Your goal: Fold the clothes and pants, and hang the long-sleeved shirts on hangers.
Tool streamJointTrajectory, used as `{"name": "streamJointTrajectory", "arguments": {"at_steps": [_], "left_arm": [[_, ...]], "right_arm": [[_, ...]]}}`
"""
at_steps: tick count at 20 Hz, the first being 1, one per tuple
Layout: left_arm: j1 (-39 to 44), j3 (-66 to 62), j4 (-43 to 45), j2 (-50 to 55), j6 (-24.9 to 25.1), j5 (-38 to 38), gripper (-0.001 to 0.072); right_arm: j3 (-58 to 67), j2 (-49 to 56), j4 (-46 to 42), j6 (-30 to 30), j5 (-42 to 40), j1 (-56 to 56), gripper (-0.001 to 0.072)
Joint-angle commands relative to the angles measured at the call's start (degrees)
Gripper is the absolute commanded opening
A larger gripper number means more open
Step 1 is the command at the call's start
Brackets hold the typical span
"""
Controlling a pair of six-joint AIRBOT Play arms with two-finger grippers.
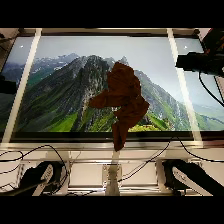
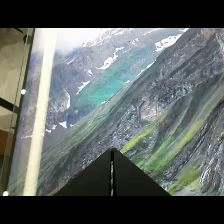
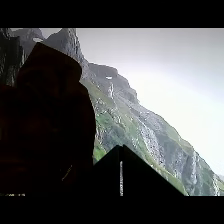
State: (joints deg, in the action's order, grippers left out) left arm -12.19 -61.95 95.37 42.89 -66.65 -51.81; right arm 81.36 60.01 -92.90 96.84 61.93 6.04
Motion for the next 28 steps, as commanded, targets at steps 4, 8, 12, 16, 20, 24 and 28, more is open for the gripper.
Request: {"name": "streamJointTrajectory", "arguments": {"at_steps": [4, 8, 12, 16, 20, 24, 28], "left_arm": [[0.0, 0.0, 0.0, 0.0, 0.0, 0.0, 0.0014], [0.0, 0.0, 0.0, 0.0, 0.0, 0.0, 0.0014], [0.0, 0.0, 0.0, 0.0, 0.0, 0.0, 0.0015], [0.0, 0.0, -0.3, 0.0, 0.0, 0.1, 0.0015], [0.0, 0.0, -5.9, 0.1, 0.0, 0.2, 0.0014], [0.0, 0.0, -13.8, 0.4, 0.0, 0.2, 0.0015], [0.0, 0.0, -16.2, 3.0, -0.1, 0.1, 0.0015]], "right_arm": [[0.0, 0.0, 0.0, 0.0, 0.0, 0.1, 0.0013], [0.0, 0.0, 0.0, 0.0, 0.0, 0.1, 0.0014], [0.0, 0.0, 1.2, 0.0, 0.0, 0.1, 0.0014], [-0.1, 0.3, 6.9, -0.2, 2.7, 0.1, 0.0014], [-7.7, 0.8, 12.0, -5.3, 11.8, 0.1, 0.0014], [-21.5, 2.3, 19.6, -9.7, 3.7, 0.1, 0.0225], [-27.7, 7.0, 27.1, -13.0, -5.0, 2.2, 0.0504]]}}
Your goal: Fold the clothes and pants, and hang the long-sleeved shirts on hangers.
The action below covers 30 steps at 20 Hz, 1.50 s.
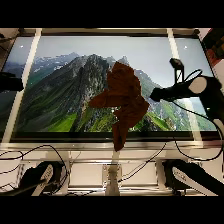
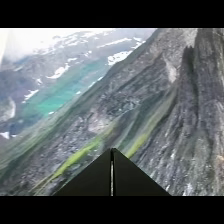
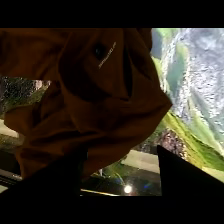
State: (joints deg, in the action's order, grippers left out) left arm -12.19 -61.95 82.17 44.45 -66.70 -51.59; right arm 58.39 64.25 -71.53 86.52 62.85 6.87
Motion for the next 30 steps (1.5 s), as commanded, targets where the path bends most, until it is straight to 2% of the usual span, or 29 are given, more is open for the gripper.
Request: {"name": "streamJointTrajectory", "arguments": {"at_steps": [1, 2, 3, 5, 6, 10, 11, 12, 14, 16, 21, 26, 30], "left_arm": [[0.0, 0.0, -3.5, 2.4, -1.1, -0.5, 0.0021], [0.0, 0.0, -4.4, 3.3, -2.4, -0.6, 0.0028], [0.0, 0.0, -6.3, 4.4, -2.5, -0.7, 0.0117], [0.0, 0.0, -10.6, 6.6, -2.5, -0.7, 0.0529], [0.0, 0.0, -12.5, 7.7, -2.5, -0.7, 0.0565], [0.2, 0.0, -19.0, 11.9, -2.5, -1.3, 0.0565], [0.6, 0.0, -20.2, 13.0, -2.5, -2.3, 0.0565], [1.2, 0.0, -20.4, 14.3, -2.5, -3.2, 0.0565], [2.8, 0.0, -21.0, 16.8, -2.5, -5.4, 0.0565], [5.1, 0.0, -21.4, 19.3, -2.5, -6.7, 0.0565], [13.2, 0.0, -21.4, 25.2, -2.3, -6.5, 0.0565], [21.8, 0.0, -21.4, 32.8, -2.3, -6.0, 0.0566], [28.1, 0.0, -21.5, 34.2, -2.3, 2.0, 0.0565]], "right_arm": [[-4.9, 4.5, 5.5, -3.6, -7.2, 2.9, 0.0504], [-4.9, 6.6, 5.5, -4.3, -8.5, 4.7, 0.0504], [-4.9, 8.7, 5.6, -5.0, -10.4, 6.6, 0.0504], [-4.8, 12.3, 5.4, -5.0, -13.7, 9.4, 0.0504], [-4.8, 13.8, 5.4, -5.0, -15.0, 10.2, 0.0504], [-4.7, 17.7, 5.3, -1.0, -17.2, 10.1, 0.0494], [-4.7, 18.2, 5.8, -0.1, -17.3, 10.2, 0.0433], [-4.7, 18.4, 7.2, 0.0, -17.3, 10.2, 0.0324], [-4.2, 18.3, 8.5, 0.0, -17.3, 10.2, 0.001], [-1.5, 17.8, 7.8, -0.3, -15.3, 10.1, 0.0013], [9.9, 11.7, -3.4, -0.5, -8.4, 9.9, 0.0013], [12.0, 5.2, -4.3, -0.5, -4.3, 4.6, 0.0013], [12.0, -1.0, -9.9, -0.5, 6.4, -4.2, 0.0013]]}}
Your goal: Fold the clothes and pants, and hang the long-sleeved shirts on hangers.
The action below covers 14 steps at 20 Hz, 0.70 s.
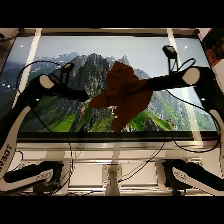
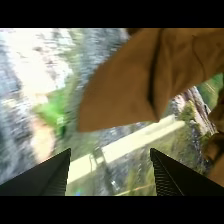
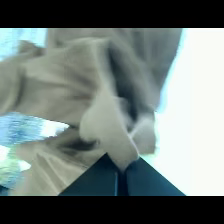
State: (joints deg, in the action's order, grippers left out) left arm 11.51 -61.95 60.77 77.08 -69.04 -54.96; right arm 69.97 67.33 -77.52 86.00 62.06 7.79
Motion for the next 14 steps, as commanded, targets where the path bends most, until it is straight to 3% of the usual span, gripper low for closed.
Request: {"name": "streamJointTrajectory", "arguments": {"at_steps": [1, 4, 7, 14], "left_arm": [[5.6, 0.0, -0.9, 1.6, 0.0, 8.3, 0.0565], [8.7, 0.0, -7.1, 2.6, 0.0, 17.1, 0.0564], [11.3, 0.0, -12.7, 5.1, 0.0, 20.3, 0.0564], [15.8, 0.0, -17.9, 11.7, 0.1, 9.9, 0.0564]], "right_arm": [[0.4, -5.9, -5.1, -0.2, 9.1, -7.7, 0.0013], [0.4, -11.0, -6.6, -3.8, 16.2, -16.3, 0.0012], [-1.6, -13.7, -6.4, -6.6, 20.8, -23.5, 0.0012], [-6.5, -13.8, -4.1, -6.6, 17.1, -26.4, 0.0012]]}}
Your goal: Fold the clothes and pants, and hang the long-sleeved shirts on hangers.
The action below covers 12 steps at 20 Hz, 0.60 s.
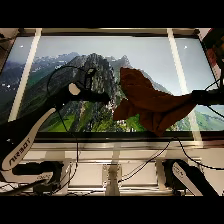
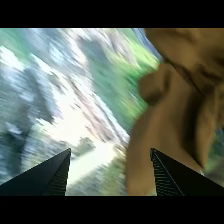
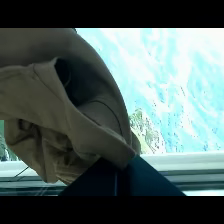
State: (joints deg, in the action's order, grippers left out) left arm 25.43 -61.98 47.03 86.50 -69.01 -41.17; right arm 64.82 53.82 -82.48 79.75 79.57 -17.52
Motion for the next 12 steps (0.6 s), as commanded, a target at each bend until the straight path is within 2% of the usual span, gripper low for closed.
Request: {"name": "streamJointTrajectory", "arguments": {"at_steps": [1, 10, 11, 12], "left_arm": [[2.8, 0.0, -4.5, 3.1, 0.0, -4.3, 0.0564], [9.0, 0.0, -7.3, 9.0, 0.0, -3.7, 0.0564], [9.2, 0.0, -7.3, 9.5, 0.0, -3.4, 0.0522], [9.5, 0.0, -7.3, 9.8, 0.0, -2.9, 0.0373]], "right_arm": [[-1.4, -0.3, 1.1, -0.4, -0.9, -1.0, 0.0012], [-1.4, -0.3, 1.7, -0.4, -1.4, -1.0, 0.0013], [-1.4, -0.3, 1.7, -0.4, -1.4, -1.0, 0.0012], [-1.4, -0.3, 1.7, -0.4, -1.4, -1.0, 0.0013]]}}
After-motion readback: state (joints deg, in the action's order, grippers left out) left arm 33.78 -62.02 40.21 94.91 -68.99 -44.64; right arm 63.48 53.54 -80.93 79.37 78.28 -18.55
